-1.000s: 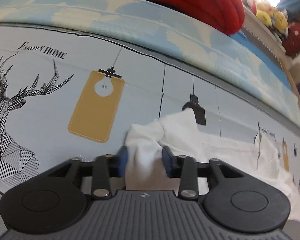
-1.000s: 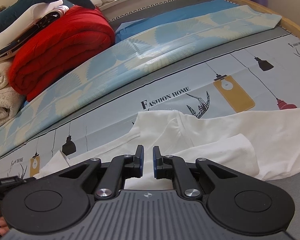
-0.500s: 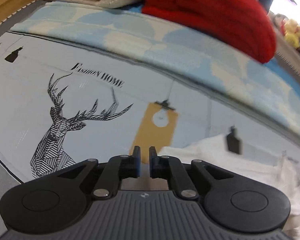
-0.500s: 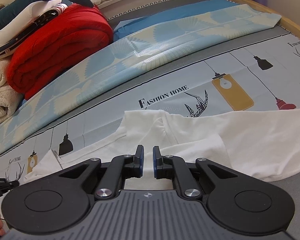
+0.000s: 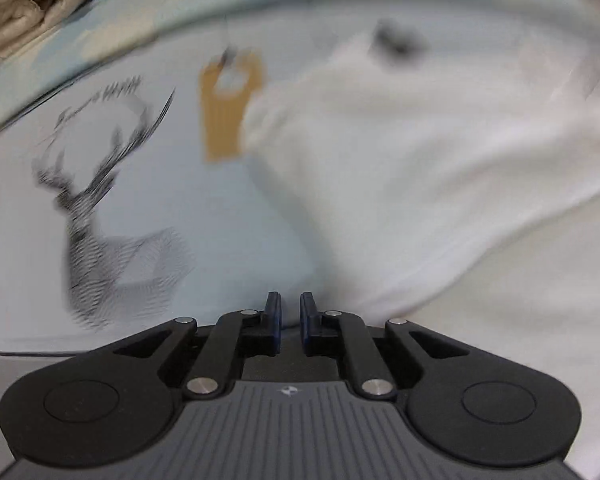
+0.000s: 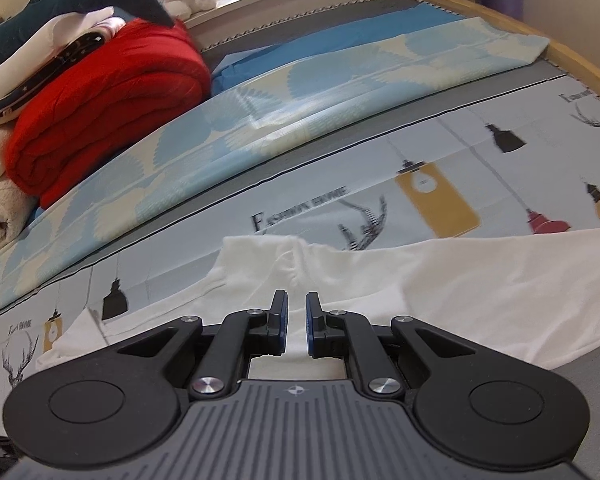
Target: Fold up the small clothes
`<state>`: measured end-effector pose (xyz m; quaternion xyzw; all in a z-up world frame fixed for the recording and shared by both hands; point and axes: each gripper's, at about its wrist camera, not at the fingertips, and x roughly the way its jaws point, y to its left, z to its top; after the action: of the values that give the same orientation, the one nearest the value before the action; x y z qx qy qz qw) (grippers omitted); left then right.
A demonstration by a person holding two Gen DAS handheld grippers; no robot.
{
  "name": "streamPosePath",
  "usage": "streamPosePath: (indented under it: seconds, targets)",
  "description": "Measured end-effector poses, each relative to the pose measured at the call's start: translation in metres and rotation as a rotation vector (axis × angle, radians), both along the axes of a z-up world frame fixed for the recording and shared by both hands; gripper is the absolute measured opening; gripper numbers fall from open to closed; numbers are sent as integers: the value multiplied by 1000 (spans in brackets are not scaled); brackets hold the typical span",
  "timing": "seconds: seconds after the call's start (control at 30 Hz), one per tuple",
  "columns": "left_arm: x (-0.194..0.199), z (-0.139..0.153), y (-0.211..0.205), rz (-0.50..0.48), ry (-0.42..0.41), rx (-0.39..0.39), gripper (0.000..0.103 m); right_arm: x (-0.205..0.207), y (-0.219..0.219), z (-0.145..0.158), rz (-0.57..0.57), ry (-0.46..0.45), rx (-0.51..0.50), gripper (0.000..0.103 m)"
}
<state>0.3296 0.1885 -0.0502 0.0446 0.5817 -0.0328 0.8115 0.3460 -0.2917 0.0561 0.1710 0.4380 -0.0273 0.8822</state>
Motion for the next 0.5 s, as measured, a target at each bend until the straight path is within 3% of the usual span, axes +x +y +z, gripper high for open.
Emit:
streamPosePath:
  seconds: [0.07,0.13,0.17,0.23,0.27,0.37,0.43,0.5]
  targets:
    - [-5,18,-7,-11,-97,-107,11,-2,-7,2,-7,-6,-4,9]
    - [-9,16,-17,-47,-117,-166,11,-5,-12,3,-11,-8,-4,9]
    - [-9,6,-21,-69,-82,-161,11,-7,-15,3,-11,-10,-2,9]
    - [-13,-23,-25,-92,39,-41,18,-11,-21,4,-9,-17,4,9]
    - [-17,-30,-25,-96,53,11,21,-13,-25,4,-10,-22,7,9]
    - [-19,-10,-32,-80,29,25,20,-17,-47,7,-38,-34,23,10]
    - [-22,-5,-36,-95,-27,1,20,-21,-67,10,-84,-40,39,20]
    - [-18,-25,-35,-70,27,21,24,-27,-87,13,-124,-56,57,28]
